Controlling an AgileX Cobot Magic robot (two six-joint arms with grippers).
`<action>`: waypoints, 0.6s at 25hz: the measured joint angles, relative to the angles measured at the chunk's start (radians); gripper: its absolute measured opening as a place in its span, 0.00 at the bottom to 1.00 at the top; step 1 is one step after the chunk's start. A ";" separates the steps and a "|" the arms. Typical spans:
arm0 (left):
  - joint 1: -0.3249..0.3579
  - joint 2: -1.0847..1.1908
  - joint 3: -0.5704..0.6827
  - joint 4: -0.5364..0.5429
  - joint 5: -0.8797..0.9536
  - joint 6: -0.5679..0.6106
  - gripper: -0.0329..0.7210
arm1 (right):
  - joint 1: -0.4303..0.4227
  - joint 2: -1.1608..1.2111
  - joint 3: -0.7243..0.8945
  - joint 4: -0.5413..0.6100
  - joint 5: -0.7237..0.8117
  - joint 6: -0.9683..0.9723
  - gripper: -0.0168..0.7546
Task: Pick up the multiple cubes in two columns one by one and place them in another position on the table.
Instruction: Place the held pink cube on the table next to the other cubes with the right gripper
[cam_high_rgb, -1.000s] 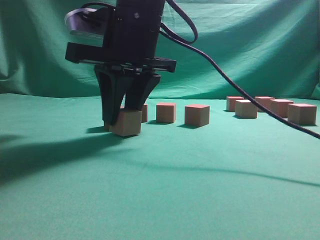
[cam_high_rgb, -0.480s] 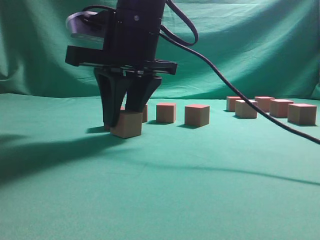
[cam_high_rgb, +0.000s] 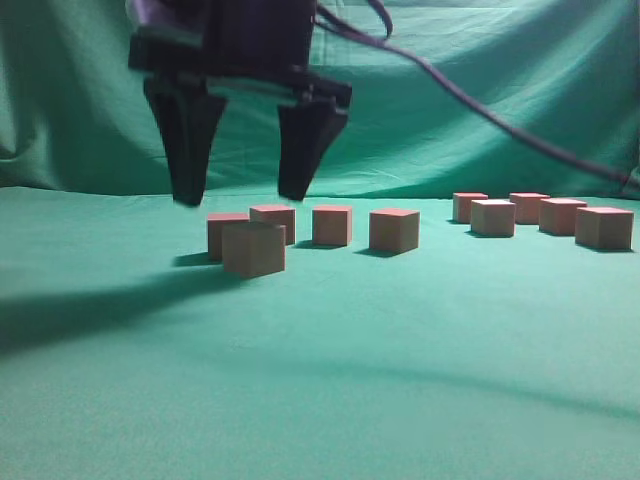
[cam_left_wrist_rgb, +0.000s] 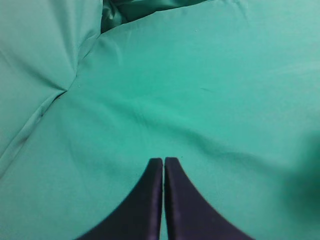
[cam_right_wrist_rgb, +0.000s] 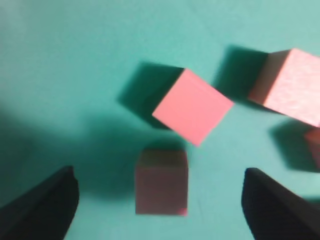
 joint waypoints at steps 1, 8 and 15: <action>0.000 0.000 0.000 0.000 0.000 0.000 0.04 | 0.000 0.000 -0.033 -0.015 0.032 0.000 0.78; 0.000 0.000 0.000 0.000 0.000 0.000 0.04 | 0.000 -0.071 -0.150 -0.119 0.076 0.045 0.78; 0.000 0.000 0.000 0.000 0.000 0.000 0.04 | -0.107 -0.283 -0.152 -0.215 0.086 0.123 0.73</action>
